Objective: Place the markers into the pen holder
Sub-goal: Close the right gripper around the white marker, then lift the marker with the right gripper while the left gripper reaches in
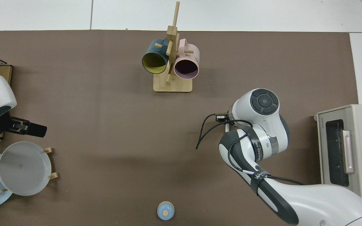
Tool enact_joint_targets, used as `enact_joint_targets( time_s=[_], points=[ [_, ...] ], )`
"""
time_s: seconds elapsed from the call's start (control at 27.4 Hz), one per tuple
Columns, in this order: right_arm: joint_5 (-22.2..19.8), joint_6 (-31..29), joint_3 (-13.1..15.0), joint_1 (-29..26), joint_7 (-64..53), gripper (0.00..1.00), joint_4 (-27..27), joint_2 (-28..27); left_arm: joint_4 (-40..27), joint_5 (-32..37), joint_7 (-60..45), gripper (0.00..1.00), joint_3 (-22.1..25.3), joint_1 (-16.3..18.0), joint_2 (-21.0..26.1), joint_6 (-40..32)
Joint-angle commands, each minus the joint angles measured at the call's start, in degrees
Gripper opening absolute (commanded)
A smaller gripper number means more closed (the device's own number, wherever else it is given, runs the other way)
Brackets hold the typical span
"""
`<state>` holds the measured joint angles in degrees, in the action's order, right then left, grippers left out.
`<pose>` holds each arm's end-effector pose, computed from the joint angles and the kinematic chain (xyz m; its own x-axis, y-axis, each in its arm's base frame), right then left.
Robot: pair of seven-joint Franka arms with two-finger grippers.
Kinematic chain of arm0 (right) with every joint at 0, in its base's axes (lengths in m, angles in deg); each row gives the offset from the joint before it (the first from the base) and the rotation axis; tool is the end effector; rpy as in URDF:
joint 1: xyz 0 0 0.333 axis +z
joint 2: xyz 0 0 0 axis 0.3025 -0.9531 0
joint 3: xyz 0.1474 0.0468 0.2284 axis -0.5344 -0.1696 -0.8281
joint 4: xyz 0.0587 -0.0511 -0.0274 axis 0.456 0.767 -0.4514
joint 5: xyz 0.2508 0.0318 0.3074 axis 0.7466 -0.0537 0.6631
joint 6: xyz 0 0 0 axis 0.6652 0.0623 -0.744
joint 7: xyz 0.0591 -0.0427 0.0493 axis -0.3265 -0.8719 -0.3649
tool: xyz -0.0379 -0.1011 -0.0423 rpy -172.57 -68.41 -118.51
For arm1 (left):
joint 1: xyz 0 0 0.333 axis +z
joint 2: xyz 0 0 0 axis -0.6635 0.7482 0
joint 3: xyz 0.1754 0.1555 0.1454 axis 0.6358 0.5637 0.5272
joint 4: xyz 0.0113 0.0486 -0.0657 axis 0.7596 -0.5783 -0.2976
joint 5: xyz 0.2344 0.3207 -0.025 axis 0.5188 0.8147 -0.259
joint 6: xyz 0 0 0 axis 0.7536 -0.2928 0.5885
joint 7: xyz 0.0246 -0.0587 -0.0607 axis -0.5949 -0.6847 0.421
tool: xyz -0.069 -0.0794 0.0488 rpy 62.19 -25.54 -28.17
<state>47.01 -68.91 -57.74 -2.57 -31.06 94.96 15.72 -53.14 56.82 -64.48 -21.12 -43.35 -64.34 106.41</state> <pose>0.5588 0.1940 0.2444 0.9939 -0.1084 -0.0204 -0.1089 -0.9938 -0.0211 0.5309 -0.0200 0.5360 0.9604 -0.2743 -0.0487 -0.2753 -0.9613 -0.0135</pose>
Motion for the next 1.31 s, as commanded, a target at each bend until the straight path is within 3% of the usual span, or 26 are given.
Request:
enact_joint_targets(
  time_s=[0.0, 0.4, 0.69, 0.88, 1.02, 1.28],
  points=[
    [-0.9, 3.7, -0.1, 0.3, 5.2, 0.0, -3.9, 0.9, -0.5, 0.2, 0.0, 1.0, 0.2, -0.3, -1.7, 0.6],
    [1.4, 19.8, -0.1, 0.3, 11.5, 0.0, -12.6, 8.1, 1.5, -3.5, 0.2, 1.0, -0.6, -0.9, -1.7, 1.0],
    [4.3, 22.0, -0.4, 1.7, 20.3, 0.0, -13.0, 11.4, 2.5, -6.2, 0.8, 1.0, -3.3, -1.3, -1.4, 1.4],
    [4.6, 23.5, -0.6, 5.3, 28.2, 0.0, -17.0, 11.3, 2.6, -8.3, 5.4, 1.0, -7.5, -1.3, -1.2, 5.1],
    [4.6, 23.6, -0.7, 6.7, 36.2, 0.0, -17.4, 11.3, 2.5, -8.9, 13.2, 1.0, -9.7, -1.3, -1.2, 5.9],
    [6.5, 23.6, -1.0, 7.5, 48.6, 0.0, -21.3, 10.3, 1.9, -14.8, 30.5, 1.0, -9.6, -1.2, -1.6, 6.3]
  ],
)
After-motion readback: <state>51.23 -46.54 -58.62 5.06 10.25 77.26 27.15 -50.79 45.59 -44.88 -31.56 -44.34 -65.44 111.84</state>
